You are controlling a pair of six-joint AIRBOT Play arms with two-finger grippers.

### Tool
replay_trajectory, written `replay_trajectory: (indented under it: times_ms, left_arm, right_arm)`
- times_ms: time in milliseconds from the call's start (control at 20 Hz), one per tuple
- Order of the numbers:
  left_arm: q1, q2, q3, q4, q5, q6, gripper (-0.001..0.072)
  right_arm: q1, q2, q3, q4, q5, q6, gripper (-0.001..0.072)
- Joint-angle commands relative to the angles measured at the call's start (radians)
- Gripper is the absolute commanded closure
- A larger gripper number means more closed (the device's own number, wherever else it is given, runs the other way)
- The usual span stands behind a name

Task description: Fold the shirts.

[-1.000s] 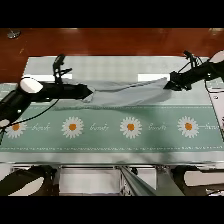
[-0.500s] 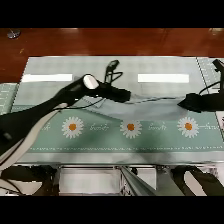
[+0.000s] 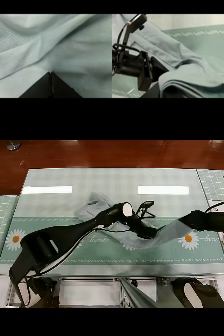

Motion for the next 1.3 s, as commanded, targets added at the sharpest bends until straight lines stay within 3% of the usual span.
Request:
replay_trajectory:
  times_ms: [0,300,400,600,800,900,1050,1250]
  left_arm:
    - [0.092,0.037,0.077,0.011,-0.095,-0.004,0.0690]
    - [0.551,0.314,0.031,0.159,-0.341,-0.027,0.0689]
    - [0.681,0.497,-0.109,0.186,-0.293,-0.013,0.0689]
    - [0.873,0.993,-0.595,0.185,-0.121,0.026,0.0689]
    - [0.896,1.383,-0.972,0.174,-0.072,0.013,0.0689]
    - [0.896,1.500,-1.087,0.162,-0.073,-0.053,0.0689]
    - [0.896,1.566,-1.180,0.139,-0.073,-0.093,0.0688]
    - [0.896,1.530,-1.211,0.133,-0.039,-0.090,0.0689]
  right_arm:
    - [0.055,-0.006,0.050,0.027,0.006,0.018,0.0688]
    - [0.325,-0.233,0.259,0.029,-0.061,0.092,0.0688]
    - [0.431,-0.373,0.376,0.029,-0.087,0.105,0.0688]
    - [0.595,-0.706,0.635,0.033,-0.105,0.121,0.0688]
    - [0.702,-1.046,0.902,0.077,-0.118,0.117,0.0688]
    - [0.731,-1.195,1.029,0.128,-0.122,0.129,0.0688]
    - [0.750,-1.353,1.166,0.220,-0.180,0.162,0.0688]
    - [0.749,-1.415,1.171,0.383,-0.365,0.164,0.0688]
